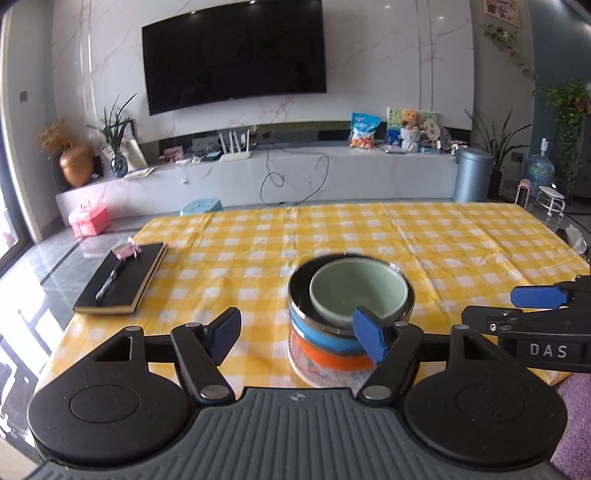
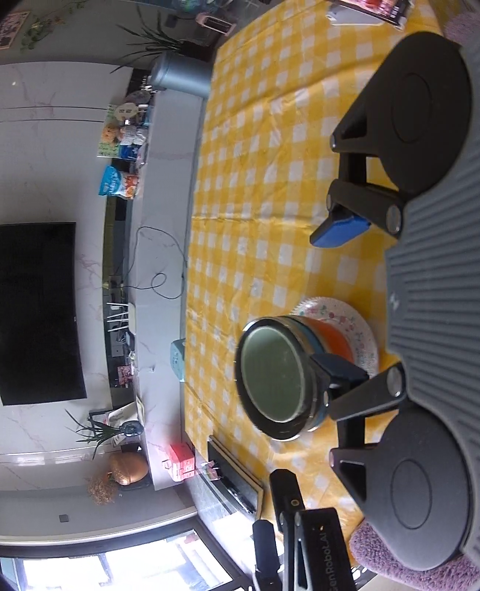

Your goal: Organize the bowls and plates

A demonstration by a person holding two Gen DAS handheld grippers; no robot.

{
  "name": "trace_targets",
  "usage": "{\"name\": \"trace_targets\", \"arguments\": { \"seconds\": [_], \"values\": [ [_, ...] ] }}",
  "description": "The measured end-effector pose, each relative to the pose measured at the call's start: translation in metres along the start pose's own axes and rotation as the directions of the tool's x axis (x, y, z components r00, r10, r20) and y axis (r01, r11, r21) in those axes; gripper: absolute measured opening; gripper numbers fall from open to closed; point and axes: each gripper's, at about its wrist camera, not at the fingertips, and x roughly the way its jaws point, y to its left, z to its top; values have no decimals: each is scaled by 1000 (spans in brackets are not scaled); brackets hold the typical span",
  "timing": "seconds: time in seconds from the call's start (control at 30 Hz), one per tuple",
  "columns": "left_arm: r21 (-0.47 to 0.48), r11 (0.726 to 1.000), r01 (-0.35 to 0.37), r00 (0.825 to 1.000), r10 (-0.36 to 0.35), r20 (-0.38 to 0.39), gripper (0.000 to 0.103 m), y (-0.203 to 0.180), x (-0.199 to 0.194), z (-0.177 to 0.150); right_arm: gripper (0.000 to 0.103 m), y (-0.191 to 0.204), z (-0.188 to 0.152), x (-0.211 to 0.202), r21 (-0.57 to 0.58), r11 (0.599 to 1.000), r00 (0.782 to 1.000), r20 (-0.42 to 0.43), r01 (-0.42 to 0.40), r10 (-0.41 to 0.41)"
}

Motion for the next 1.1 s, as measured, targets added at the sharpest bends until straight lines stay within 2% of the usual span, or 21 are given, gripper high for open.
{"name": "trace_targets", "arguments": {
  "seconds": [0.03,0.13,0.27,0.4,0.67,0.9,1.1],
  "values": [
    [0,1000,-3,1000,3,-18,82,-2,3,-3,64,0,-3,1,13,1000,1000,-9,-5,5],
    [4,1000,-15,996,15,-83,82,-5,14,-16,72,2,-14,5,35,999,999,-34,-19,21],
    [24,1000,-4,986,8,-164,82,-9,27,-29,73,10,-27,17,3,1000,996,-83,-20,20],
    [38,999,9,980,-1,-198,87,-11,32,-34,73,11,-34,25,-1,1000,994,-108,-13,12],
    [31,1000,0,977,7,-215,87,-13,41,-40,73,3,-42,39,13,1000,988,-150,24,-22],
    [19,1000,-6,985,9,-174,87,-14,38,-35,75,2,-43,36,13,1000,990,-142,29,-27],
    [21,1000,-2,985,5,-173,87,-14,37,-35,76,2,-42,32,4,1000,992,-127,26,-25]
  ]
}}
